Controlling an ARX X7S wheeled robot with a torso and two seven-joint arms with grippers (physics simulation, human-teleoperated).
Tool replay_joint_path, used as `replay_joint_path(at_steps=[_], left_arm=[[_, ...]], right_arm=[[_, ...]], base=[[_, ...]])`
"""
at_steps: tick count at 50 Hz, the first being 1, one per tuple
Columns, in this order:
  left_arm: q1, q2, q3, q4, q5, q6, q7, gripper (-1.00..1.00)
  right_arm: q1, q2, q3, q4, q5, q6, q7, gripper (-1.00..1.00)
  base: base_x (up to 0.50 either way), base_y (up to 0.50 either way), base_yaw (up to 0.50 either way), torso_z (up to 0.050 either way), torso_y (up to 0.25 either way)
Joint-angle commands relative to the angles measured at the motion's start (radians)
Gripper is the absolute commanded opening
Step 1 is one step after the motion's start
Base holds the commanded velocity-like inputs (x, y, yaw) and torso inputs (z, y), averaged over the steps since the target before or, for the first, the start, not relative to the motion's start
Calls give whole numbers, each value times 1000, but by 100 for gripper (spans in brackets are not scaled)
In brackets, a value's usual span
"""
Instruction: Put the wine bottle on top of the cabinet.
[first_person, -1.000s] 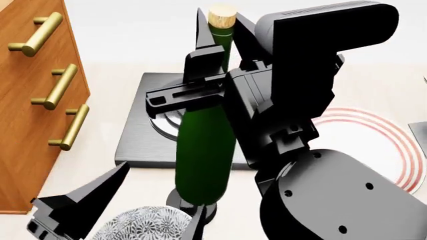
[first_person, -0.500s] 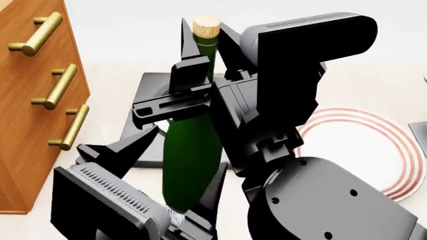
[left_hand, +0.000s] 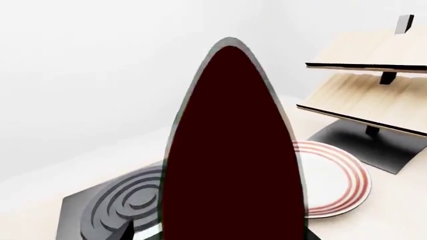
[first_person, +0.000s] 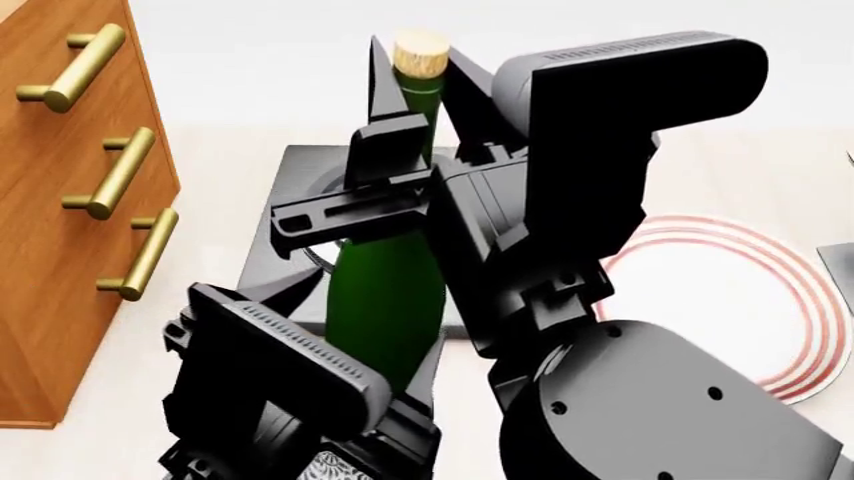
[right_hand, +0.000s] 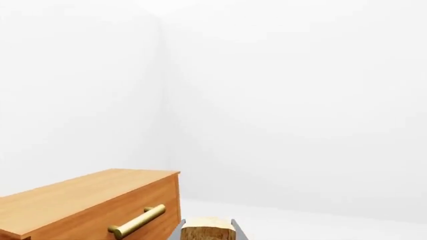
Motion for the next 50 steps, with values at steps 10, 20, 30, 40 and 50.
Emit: replay_joint_path(at_steps=[10,20,30,40,50], left_arm=[[-1,-15,16,-24,-14,31,-9,-100],[-1,-16,14,-31,-23,44,-19,-100],[-2,-21,10,-35,-32,55,-27,-100],[-11,-32,-17,-47,-49,67,-26,-100],[-21,-47,-94,-94,-72,101,-30,-100]], right_arm=[[-15,0,4,-4,-40,-12,-12,-100],[-28,8,0,-10,-50,-19,-15,-100],[-17,22,-26,-41,-61,6,-17,100],[-18,66,-13,-147,-19,34,28,100],[-106,149,60,-326,41,-3,123,100]], base=[[0,0,0,0,1],[0,0,0,0,1],[0,0,0,2,0],[0,0,0,0,1],[0,0,0,0,1]])
